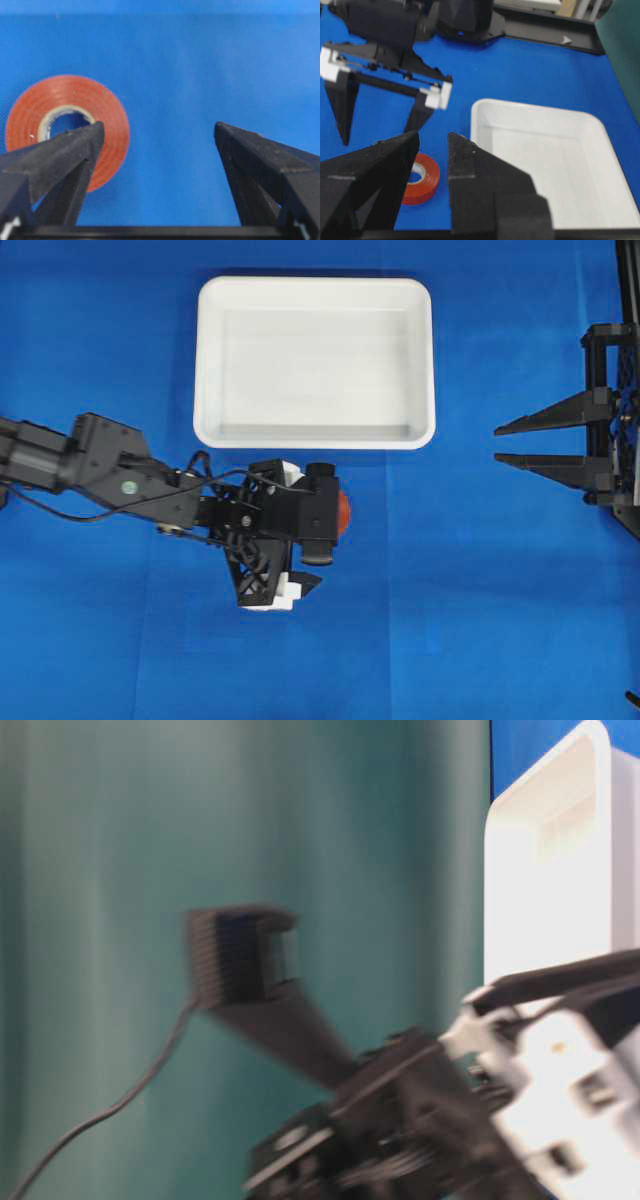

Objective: Place one roll of tape in the white case with the left arm.
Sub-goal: 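Close the left gripper on the orange tape roll's rim and lift, then carry the held tape roll up and over the white case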

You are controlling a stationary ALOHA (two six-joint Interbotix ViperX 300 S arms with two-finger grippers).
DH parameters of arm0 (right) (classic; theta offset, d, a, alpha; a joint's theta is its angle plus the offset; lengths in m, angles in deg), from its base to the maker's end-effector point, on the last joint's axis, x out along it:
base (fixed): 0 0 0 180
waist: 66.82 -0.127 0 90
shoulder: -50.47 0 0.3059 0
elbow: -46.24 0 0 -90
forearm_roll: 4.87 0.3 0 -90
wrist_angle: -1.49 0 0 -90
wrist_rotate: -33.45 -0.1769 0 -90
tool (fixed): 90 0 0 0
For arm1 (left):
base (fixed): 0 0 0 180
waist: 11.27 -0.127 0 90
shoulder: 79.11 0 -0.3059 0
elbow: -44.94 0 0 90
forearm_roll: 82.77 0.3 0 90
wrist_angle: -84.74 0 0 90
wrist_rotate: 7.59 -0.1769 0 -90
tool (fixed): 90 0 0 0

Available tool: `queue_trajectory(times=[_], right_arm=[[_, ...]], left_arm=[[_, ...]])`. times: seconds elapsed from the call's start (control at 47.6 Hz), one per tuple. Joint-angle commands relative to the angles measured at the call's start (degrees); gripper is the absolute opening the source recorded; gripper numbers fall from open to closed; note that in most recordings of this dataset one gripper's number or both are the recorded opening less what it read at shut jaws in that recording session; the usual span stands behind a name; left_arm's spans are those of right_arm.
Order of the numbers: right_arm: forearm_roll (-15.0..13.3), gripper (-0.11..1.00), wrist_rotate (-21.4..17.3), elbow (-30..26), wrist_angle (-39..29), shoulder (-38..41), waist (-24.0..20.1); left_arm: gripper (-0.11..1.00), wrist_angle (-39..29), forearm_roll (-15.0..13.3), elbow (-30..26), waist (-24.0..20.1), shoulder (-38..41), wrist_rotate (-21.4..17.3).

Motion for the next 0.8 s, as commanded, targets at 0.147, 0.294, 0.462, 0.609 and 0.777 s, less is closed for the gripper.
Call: queue_trajectory(times=[0.147,0.294,0.462,0.609,0.777], right_arm=[[0.0,-0.11,-0.3,-0.3,0.3,0.8,0.1],[0.0,-0.11,-0.4,-0.1,0.3,1.0,0.1],[0.0,-0.11,-0.3,-0.1,0.3,1.1,0.1],[-0.1,-0.11,-0.3,-0.1,0.3,1.1,0.1],[0.0,-0.11,-0.3,0.0,0.3,1.4,0.2]], left_arm=[[0.88,-2.7,0.5,-3.3,-1.8,4.0,1.4],[0.88,-4.3,0.8,-4.4,-2.3,5.4,1.7],[0.77,-9.1,0.8,-5.8,-2.0,5.4,1.8],[0.36,-15.8,1.3,-8.7,-1.5,5.0,1.4],[0.25,-19.4,4.2,-11.4,-0.4,1.8,0.7]])
